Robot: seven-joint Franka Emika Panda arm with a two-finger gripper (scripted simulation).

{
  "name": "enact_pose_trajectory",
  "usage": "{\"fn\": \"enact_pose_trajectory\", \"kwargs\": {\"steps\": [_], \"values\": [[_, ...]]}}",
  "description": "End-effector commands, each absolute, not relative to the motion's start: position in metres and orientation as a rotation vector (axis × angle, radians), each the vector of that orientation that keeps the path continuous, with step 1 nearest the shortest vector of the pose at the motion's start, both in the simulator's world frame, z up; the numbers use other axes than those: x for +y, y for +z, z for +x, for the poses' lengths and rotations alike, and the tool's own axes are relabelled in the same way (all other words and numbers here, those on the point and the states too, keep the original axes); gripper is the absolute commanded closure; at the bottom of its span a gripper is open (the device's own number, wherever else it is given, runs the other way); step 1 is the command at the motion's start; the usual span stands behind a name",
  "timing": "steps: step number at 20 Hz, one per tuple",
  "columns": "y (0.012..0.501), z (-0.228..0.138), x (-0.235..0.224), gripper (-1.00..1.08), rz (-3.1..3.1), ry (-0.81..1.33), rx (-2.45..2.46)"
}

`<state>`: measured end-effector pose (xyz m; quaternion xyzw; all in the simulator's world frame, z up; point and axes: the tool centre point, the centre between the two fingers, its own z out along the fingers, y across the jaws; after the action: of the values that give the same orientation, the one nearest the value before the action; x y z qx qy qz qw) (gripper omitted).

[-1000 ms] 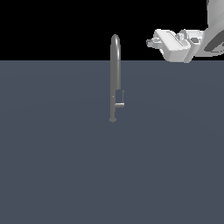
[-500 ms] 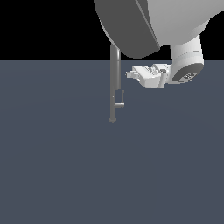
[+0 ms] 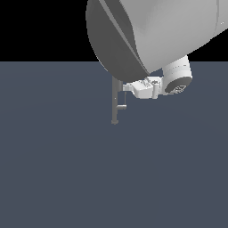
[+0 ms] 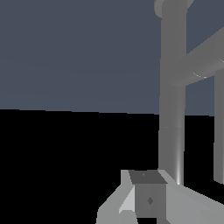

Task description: Turn on the faucet by rotating a designated handle.

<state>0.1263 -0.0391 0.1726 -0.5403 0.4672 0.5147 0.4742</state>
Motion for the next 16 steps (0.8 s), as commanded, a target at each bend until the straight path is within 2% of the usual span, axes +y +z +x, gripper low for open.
{"fn": "enact_pose_trajectory", "kwargs": {"steps": [1, 16], "values": [[0.170, 0.127, -0.037, 1.08, -1.324, 1.266, 1.150], [0.148, 0.128, -0.048, 1.08, -1.263, 1.265, 1.174]]}}
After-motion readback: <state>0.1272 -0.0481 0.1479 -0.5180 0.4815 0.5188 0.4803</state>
